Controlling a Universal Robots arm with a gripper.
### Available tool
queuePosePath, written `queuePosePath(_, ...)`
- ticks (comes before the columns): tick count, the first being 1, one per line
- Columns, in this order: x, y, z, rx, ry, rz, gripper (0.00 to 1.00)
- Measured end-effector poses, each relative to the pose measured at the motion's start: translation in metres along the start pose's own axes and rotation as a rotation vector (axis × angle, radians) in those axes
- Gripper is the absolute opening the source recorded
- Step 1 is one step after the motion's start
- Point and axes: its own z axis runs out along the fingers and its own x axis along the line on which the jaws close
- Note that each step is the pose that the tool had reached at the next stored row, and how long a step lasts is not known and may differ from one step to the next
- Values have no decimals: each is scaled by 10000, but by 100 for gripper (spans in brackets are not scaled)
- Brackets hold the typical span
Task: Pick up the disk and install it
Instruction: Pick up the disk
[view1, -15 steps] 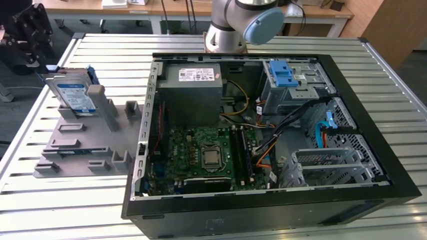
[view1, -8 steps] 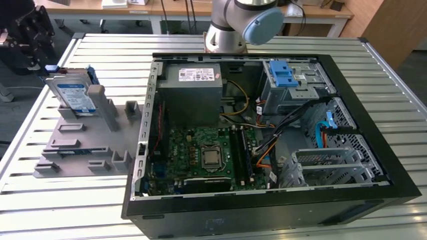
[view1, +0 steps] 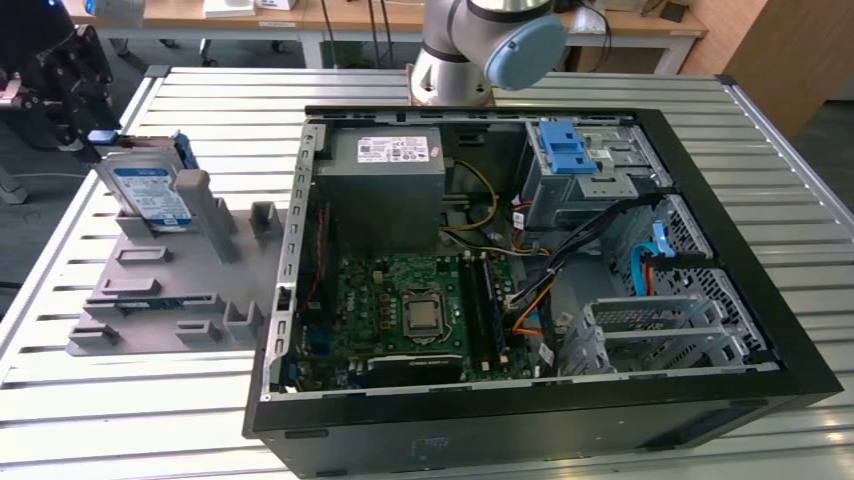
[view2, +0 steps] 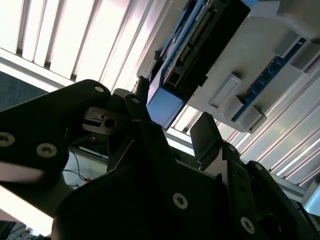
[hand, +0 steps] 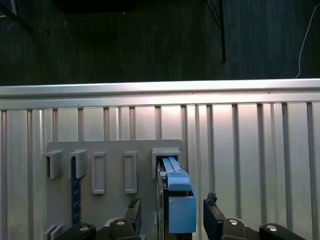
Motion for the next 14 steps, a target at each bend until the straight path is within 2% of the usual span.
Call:
queuePosePath(6, 0, 1, 109, -1, -13, 4, 60)
queuePosePath(8, -2, 6, 123, -3, -13, 5, 59)
queuePosePath(9, -6, 8, 125, -3, -13, 5, 52)
queuePosePath(14, -40, 19, 160, -1, -14, 3, 52)
